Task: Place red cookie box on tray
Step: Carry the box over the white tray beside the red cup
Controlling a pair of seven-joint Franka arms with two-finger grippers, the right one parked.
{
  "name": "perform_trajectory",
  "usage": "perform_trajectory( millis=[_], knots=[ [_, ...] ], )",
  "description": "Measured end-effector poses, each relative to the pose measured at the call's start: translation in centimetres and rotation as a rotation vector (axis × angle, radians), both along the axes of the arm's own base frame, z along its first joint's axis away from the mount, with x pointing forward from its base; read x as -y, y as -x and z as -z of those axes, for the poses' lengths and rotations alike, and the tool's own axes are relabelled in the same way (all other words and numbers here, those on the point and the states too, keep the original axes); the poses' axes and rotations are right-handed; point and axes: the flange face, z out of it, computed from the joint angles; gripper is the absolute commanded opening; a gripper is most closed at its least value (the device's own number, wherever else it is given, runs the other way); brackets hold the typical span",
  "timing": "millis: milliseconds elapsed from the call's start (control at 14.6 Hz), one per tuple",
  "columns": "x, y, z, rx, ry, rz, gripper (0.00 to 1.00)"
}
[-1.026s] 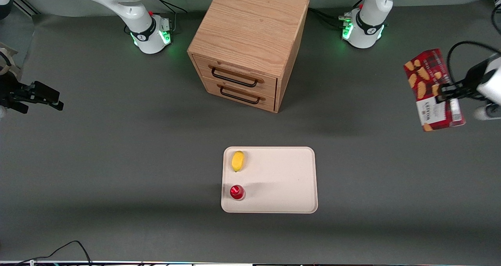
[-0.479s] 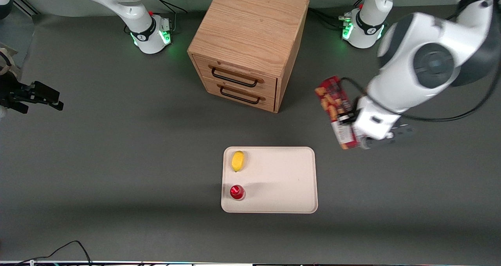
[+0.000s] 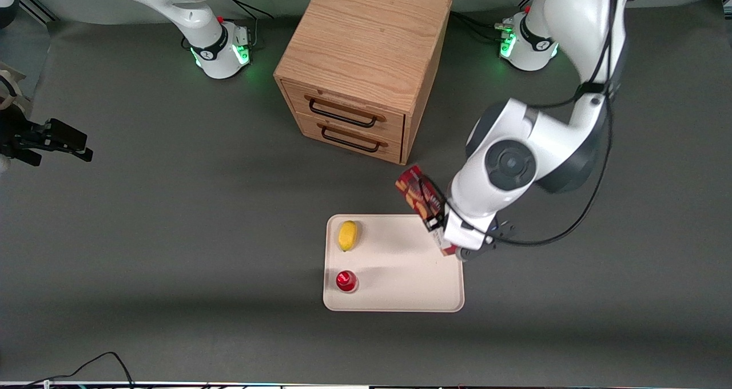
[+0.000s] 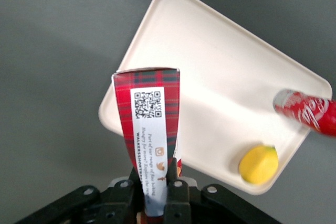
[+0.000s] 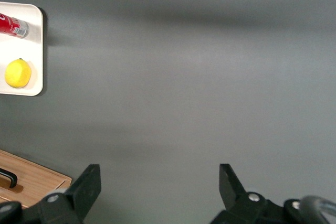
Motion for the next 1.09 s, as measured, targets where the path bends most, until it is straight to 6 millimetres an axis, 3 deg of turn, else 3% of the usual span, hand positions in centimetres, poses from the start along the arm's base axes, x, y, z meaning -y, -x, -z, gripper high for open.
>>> perform_trajectory(
  millis=[137,342,1094],
  knots=[
    [0.2,-1.1,3.3,0.043,-0.015,0.008,0.00],
    [0.5,-2.1,6.2,0.087,-0.021,0.036,0.00],
    [0.1,-3.4,11.6,0.165,-0.046,0.157,0.00]
  ],
)
